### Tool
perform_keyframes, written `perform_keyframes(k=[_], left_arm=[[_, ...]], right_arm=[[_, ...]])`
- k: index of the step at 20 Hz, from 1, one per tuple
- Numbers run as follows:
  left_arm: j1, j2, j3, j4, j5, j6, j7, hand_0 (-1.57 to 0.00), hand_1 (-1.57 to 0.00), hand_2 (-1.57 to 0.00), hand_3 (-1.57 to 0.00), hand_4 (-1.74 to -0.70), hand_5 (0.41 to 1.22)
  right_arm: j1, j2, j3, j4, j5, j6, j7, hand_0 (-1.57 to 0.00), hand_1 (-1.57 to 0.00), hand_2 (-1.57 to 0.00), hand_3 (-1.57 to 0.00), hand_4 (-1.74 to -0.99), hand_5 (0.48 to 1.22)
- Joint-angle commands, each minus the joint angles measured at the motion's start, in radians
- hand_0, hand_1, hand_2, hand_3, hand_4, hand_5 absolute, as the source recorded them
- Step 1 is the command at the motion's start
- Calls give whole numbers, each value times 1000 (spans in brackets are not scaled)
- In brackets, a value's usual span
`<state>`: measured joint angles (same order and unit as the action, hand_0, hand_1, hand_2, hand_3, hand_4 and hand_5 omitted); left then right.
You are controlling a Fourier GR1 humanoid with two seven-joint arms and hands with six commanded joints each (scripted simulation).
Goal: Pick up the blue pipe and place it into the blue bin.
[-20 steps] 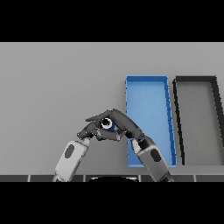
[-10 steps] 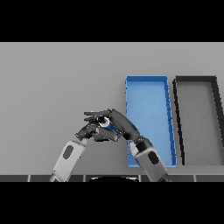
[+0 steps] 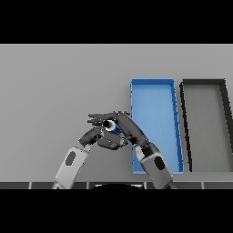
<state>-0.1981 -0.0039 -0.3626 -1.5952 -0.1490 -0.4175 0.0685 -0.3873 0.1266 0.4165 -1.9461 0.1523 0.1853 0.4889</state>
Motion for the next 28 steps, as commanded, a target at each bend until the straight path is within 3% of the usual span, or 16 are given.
perform_keyframes(k=[1, 3, 5, 7, 11, 14, 16, 19, 21, 28], left_arm=[[6, 5, -2, -2, -4, 0, -10, -40, -37, -35, -32, -938, 495], [16, 1, -8, 10, -19, 9, -5, -25, -23, -22, -20, -922, 482], [13, 7, -3, 7, -10, 2, 2, -16, -14, -14, -12, -913, 470], [5, 4, -6, 12, -17, 2, 9, -10, -9, -9, -8, -908, 456], [5, -2, -3, 5, -1, -7, 26, -3, -3, -3, -3, -906, 437], [13, 10, 3, -9, 4, -10, 48, -1, -1, -1, -1, -902, 432], [10, 22, 5, -8, -5, -9, 37, 0, 0, 0, 0, -892, 428], [21, 14, -3, -19, -5, -5, 41, 0, 0, 0, 0, -890, 415], [8, 26, 11, -10, -2, -6, 29, 1, 1, 1, 1, -882, 411], [19, 36, -2, -1, -22, -3, 1, 1, 1, 1, 1, -866, 420]], right_arm=[[6, 11, -7, -4, -24, 1, -4, -1571, -1571, -1571, -1570, -1741, 1220], [-11, 36, -31, -20, -72, -4, 17, -1571, -1571, -1571, -1570, -1741, 1221], [-45, 65, -69, -54, -123, -29, 73, -1571, -1571, -1571, -1571, -1741, 1221], [-142, 52, -146, -65, -190, -41, 114, -1571, -1571, -1571, -1571, -1741, 1221], [-347, -110, -244, -17, -386, -134, 119, -1571, -1571, -1571, -1571, -1741, 1221], [-471, -266, -346, -7, -399, -257, 120, -1571, -1571, -1571, -1571, -1741, 1221], [-495, -377, -365, 30, -421, -326, 121, -1571, -1571, -1571, -1571, -1741, 1221], [-467, -510, -412, 76, -480, -389, 121, -1571, -1571, -1571, -1571, -1741, 1221], [-394, -587, -429, 74, -491, -410, 121, -1571, -1571, -1571, -1571, -1741, 1221], [-36, -645, -454, -33, -559, -481, 121, -1571, -1571, -1571, -1571, -1741, 1221]])
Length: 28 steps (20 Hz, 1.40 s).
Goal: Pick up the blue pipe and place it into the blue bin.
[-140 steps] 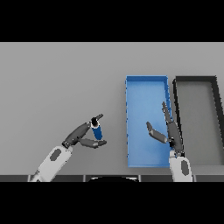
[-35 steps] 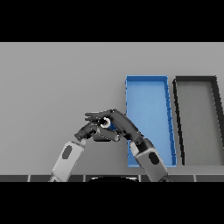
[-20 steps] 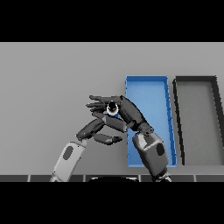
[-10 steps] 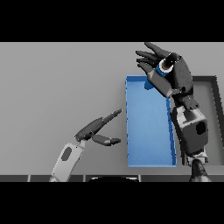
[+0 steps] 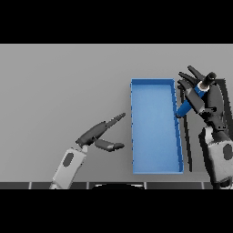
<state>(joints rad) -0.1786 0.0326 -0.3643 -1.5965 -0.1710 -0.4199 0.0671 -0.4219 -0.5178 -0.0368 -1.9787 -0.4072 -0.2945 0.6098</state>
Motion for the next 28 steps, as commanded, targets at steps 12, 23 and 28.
perform_keyframes(k=[12, 23, 28], left_arm=[[33, -6, -16, -29, 13, -1, 22, 1, 1, 1, 1, -887, 420], [22, -6, -15, -33, 11, -2, 42, 1, 1, 1, 1, -879, 430], [25, -7, -15, -39, 14, -2, 44, 1, 1, 1, 1, -886, 426]], right_arm=[[423, -116, 294, -82, 3, -403, 0, -1571, -1571, -1571, -1255, -1741, 1221], [287, -414, 651, 68, -294, -588, 1, -383, -350, -350, -206, -1219, 1137], [93, -554, 909, 107, -421, -560, 0, -125, -114, -114, -67, -1078, 898]])
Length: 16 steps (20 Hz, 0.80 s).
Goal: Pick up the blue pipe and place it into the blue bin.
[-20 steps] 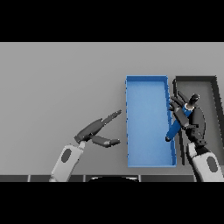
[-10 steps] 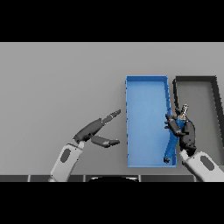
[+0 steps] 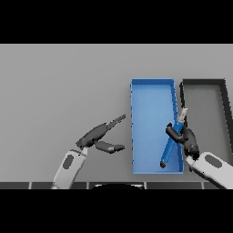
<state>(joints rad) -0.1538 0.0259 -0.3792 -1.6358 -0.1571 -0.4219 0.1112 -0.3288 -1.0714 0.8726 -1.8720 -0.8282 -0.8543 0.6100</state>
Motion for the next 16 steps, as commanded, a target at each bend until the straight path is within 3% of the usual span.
perform_keyframes(k=[1, 4, 8, 16], left_arm=[[-1, -1, 0, 2, -1, 1, 2, 1, 1, 1, 1, -885, 426], [11, 8, 1, -5, 0, -1, -12, 1, 1, 1, 1, -885, 428], [12, 1, -5, -13, -3, 2, 1, 1, 1, 1, 1, -888, 429], [7, 22, 11, -6, 4, -8, -12, 1, 1, 1, 1, -885, 431]], right_arm=[[-14, 1, 20, 8, -3, -2, 0, -100, -91, -91, -53, -1071, 868], [-103, -24, 132, 34, -29, -6, 0, -51, -46, -46, -27, -1051, 787], [-174, -25, 199, 50, -61, -32, 0, -20, -18, -18, -10, -1033, 696], [-206, -39, 220, 58, -88, -5, 0, -6, -5, -5, -3, -1022, 649]])
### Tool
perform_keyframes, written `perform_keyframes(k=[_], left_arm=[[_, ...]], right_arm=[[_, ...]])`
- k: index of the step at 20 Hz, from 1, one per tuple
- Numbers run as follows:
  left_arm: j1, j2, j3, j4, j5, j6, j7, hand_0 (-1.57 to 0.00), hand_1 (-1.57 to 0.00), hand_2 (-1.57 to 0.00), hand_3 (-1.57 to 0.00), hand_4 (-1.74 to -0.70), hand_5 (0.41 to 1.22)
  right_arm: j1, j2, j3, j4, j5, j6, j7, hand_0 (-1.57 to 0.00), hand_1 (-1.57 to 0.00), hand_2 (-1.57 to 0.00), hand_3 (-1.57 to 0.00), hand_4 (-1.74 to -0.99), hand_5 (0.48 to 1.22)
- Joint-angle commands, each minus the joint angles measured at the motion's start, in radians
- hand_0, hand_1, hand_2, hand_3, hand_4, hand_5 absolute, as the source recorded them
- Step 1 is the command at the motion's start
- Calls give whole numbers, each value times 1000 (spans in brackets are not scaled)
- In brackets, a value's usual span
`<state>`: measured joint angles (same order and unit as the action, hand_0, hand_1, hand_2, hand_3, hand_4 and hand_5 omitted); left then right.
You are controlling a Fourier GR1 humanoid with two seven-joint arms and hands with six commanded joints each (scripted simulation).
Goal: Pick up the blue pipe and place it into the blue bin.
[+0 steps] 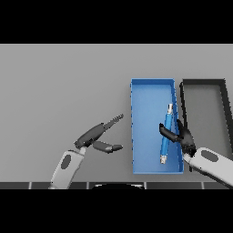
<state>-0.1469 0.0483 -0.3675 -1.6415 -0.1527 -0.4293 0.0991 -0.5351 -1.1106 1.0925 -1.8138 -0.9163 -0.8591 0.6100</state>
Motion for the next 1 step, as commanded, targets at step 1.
perform_keyframes(k=[1], left_arm=[[-2, 8, 6, 12, -3, -1, -7, 1, 1, 1, 1, -885, 431]], right_arm=[[-7, 1, 1, -13, -7, -6, -1, -6, -5, -5, -3, -1022, 643]])
